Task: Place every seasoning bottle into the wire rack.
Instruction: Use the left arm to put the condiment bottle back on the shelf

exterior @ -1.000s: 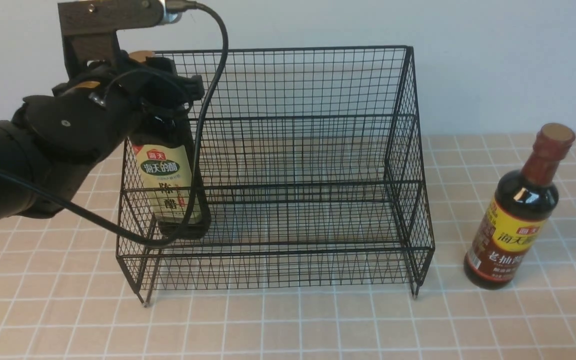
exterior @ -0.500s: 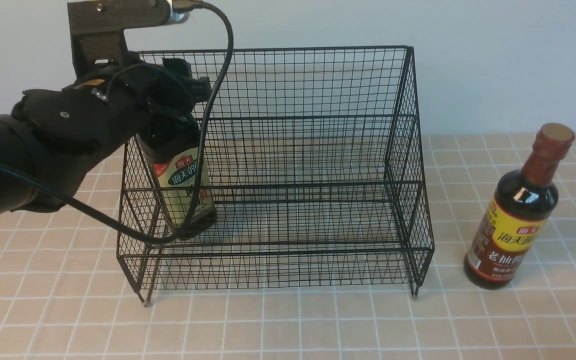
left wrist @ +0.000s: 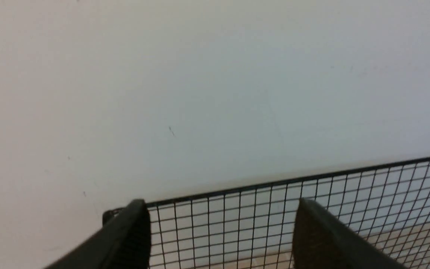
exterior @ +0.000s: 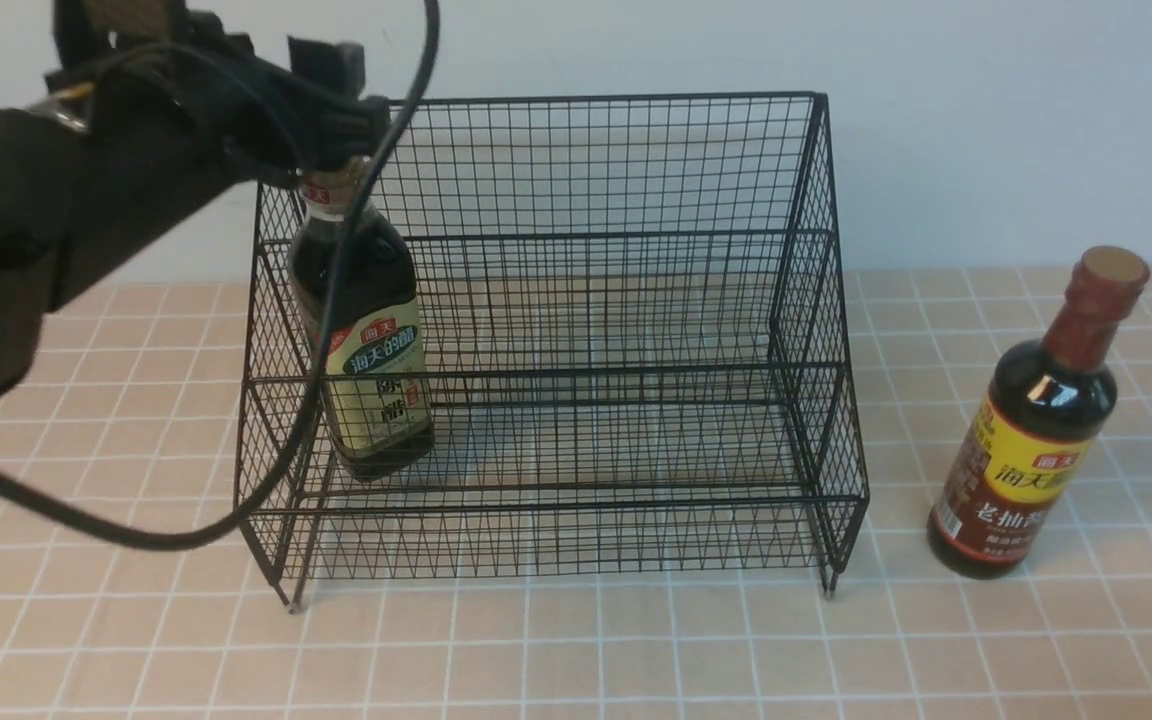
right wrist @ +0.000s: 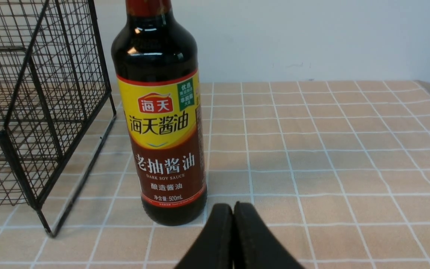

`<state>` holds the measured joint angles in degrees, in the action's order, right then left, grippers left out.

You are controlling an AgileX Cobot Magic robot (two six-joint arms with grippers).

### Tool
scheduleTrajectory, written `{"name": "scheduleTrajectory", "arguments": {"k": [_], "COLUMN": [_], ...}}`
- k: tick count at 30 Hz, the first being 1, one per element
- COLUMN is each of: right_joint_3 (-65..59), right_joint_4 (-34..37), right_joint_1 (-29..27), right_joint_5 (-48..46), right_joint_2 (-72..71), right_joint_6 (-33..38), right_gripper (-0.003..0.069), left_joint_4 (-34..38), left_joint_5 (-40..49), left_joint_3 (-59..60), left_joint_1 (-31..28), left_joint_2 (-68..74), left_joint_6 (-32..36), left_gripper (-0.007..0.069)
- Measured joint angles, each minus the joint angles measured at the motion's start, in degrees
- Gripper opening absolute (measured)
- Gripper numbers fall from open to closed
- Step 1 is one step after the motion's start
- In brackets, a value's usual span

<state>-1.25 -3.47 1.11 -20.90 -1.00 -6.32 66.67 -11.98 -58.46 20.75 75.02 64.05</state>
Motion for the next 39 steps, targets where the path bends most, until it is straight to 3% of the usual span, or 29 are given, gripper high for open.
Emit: {"name": "scheduleTrajectory", "arguments": {"k": [1, 5, 7, 9, 14, 22, 39], "right_joint_3": [0.0, 0.0, 0.0, 0.0, 0.0, 0.0, 0.0], "right_joint_4": [0.0, 0.0, 0.0, 0.0, 0.0, 0.0, 0.0], "right_joint_1": [0.0, 0.0, 0.0, 0.0, 0.0, 0.0, 0.0], "right_joint_5": [0.0, 0.0, 0.0, 0.0, 0.0, 0.0, 0.0], "right_joint_2": [0.0, 0.0, 0.0, 0.0, 0.0, 0.0, 0.0], "right_joint_6": [0.0, 0.0, 0.0, 0.0, 0.0, 0.0, 0.0], "right_gripper": [-0.0015, -0.0015, -0.0015, -0.0015, -0.0015, -0.0015, -0.0015], "left_joint_4": [0.35, 6.74, 12.98, 20.68, 31.47, 33.01, 33.06], "left_joint_5": [0.08, 2.25, 3.2, 3.35, 2.17, 1.1, 10.91], "left_joint_3": [0.0, 0.78, 2.87, 6.54, 14.14, 22.72, 23.4], "left_joint_1": [0.0, 0.0, 0.0, 0.0, 0.0, 0.0, 0.0], "left_joint_2": [-0.22, -4.68, -8.03, -11.27, -17.7, -20.65, -23.09], "left_joint_6": [0.29, 5.39, 10.35, 17.87, 34.39, 46.15, 42.98], "left_gripper": [0.0426, 0.0248, 0.0099, 0.0021, -0.0007, -0.0007, -0.0007]}}
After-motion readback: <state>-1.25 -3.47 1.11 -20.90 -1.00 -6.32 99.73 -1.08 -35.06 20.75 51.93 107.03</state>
